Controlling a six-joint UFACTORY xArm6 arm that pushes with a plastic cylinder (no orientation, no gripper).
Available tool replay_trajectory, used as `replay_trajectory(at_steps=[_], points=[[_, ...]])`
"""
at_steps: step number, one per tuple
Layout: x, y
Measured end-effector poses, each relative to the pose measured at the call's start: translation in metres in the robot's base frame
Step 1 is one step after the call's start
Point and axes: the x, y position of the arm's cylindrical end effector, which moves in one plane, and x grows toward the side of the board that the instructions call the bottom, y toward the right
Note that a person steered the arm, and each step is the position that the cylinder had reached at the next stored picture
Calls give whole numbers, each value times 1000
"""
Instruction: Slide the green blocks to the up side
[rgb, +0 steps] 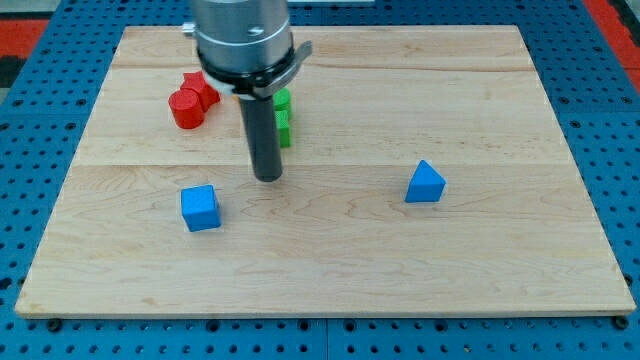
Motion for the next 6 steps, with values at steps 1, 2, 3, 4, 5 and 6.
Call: replay_trajectory(at_steps=[1, 2, 3, 4, 5, 6], points=[[-14, -13], [-30, -9], [-34, -7], [-31, 10], [-26, 33], [3, 20]])
